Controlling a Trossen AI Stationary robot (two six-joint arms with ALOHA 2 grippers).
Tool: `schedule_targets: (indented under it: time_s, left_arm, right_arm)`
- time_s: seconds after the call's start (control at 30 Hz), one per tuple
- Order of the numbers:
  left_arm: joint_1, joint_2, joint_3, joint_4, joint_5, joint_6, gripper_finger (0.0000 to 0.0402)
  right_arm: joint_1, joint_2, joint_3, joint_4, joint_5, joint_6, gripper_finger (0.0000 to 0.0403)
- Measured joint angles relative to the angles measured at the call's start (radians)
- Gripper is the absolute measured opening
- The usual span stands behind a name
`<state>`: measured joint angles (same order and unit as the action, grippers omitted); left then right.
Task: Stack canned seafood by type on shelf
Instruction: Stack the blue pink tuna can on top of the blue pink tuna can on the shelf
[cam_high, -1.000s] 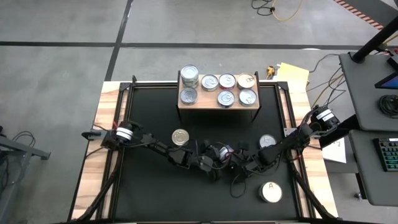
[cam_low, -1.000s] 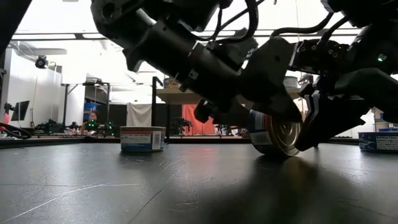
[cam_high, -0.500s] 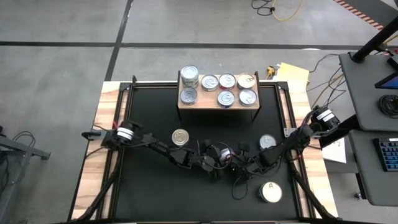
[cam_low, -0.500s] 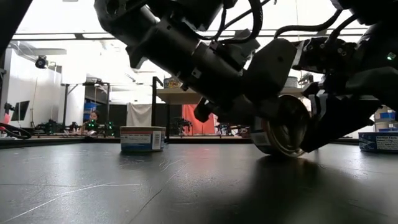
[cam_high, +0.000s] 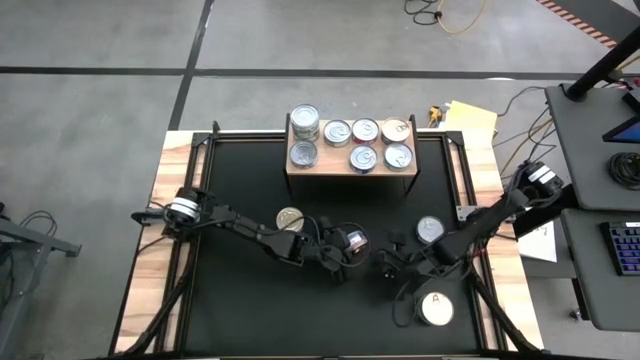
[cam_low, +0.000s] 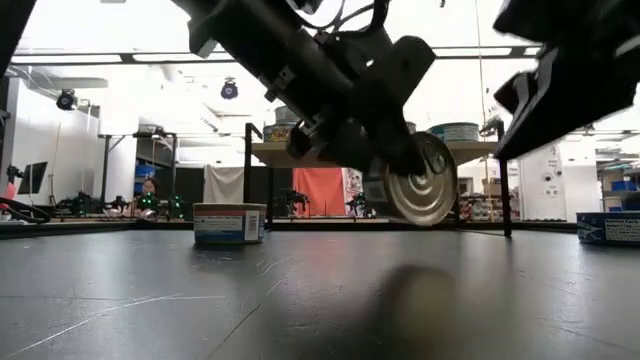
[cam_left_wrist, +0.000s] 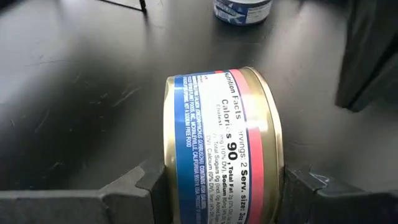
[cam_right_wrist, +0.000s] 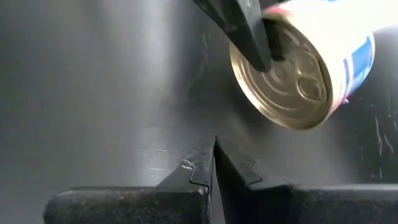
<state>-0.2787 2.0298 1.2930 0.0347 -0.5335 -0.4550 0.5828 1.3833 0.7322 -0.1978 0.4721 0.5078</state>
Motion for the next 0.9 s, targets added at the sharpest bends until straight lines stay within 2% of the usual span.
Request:
schedule_targets:
  time_s: [0.13, 0.23, 0.43, 0.5, 0.57, 0.67, 0.8, 0.9]
  left_arm:
    - [-0.007, -0.032, -0.002, 0.034, -0.001, 0.027, 0.0173]
    - [-0.016, -0.065, -0.038, 0.107, 0.002, 0.057, 0.0173]
    - [-0.035, -0.226, -0.243, 0.471, 0.066, 0.134, 0.0173]
    - [-0.036, -0.296, -0.336, 0.607, 0.126, 0.125, 0.0173]
    - [-0.036, -0.354, -0.419, 0.723, 0.191, 0.05, 0.0173]
    - [-0.031, -0.418, -0.504, 0.817, 0.232, -0.119, 0.0173]
    - [-0.028, -0.449, -0.559, 0.82, 0.242, -0.417, 0.0173]
    - [-0.024, -0.444, -0.573, 0.845, 0.345, -0.568, 0.0173]
  right_arm:
    - [0.031, -0.067, 0.0, 0.001, 0.006, -0.02, 0.0009]
    - [0.071, -0.106, 0.0, 0.004, 0.075, -0.058, 0.0009]
    - [0.171, -0.117, 0.0, 0.069, 0.289, -0.199, 0.0009]
    - [0.194, -0.103, 0.001, 0.119, 0.347, -0.268, 0.0009]
    - [0.215, -0.09, 0.0, 0.157, 0.386, -0.361, 0.0009]
    - [0.228, -0.08, 0.009, 0.238, 0.401, -0.558, 0.0009]
    - [0.226, -0.07, 0.053, 0.282, 0.401, -0.835, 0.0009]
    - [0.222, -0.054, 0.088, 0.284, 0.403, -1.063, 0.0009]
